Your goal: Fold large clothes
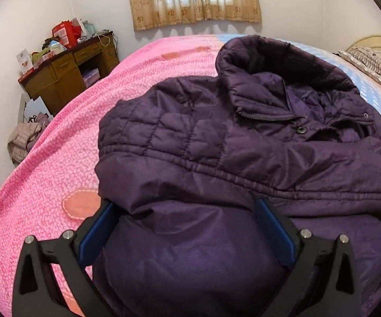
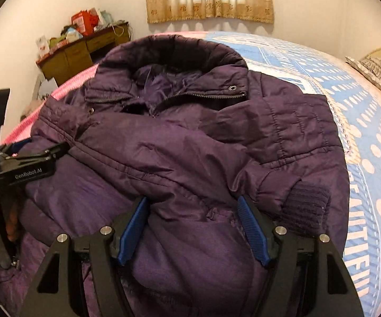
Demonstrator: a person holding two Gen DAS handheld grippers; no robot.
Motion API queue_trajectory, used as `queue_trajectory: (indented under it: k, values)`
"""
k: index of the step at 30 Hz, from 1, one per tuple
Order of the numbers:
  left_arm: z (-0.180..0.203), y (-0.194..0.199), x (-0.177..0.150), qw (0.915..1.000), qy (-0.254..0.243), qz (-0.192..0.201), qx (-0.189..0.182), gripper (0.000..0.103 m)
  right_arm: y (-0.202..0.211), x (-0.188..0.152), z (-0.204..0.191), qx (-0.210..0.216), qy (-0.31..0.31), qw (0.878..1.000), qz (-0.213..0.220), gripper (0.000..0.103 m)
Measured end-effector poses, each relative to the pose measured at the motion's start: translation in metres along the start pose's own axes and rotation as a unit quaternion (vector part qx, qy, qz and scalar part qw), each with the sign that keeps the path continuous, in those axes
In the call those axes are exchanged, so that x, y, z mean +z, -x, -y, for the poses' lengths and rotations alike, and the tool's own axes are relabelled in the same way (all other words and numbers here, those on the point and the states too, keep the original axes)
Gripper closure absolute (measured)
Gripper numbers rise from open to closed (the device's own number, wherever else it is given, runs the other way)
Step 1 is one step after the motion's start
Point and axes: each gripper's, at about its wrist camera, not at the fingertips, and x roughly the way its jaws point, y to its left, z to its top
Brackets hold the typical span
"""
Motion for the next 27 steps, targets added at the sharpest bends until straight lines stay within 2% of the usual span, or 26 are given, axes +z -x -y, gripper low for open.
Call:
queue_trajectory:
  k: [6,27]
  values:
    - [0.007,-0.005,0.005,0.9997,-0.014,-0.015,0.013,0.0,-0.008,0.002,-0.008,-0.015,0.015,1.0,-0.014,0.031]
    - [0.008,-0.01,0.006,0.9996,-0.015,-0.016,0.019,0.0,-0.012,0.004,-0.015,-0.033,0.03,0.999,-0.024,0.03]
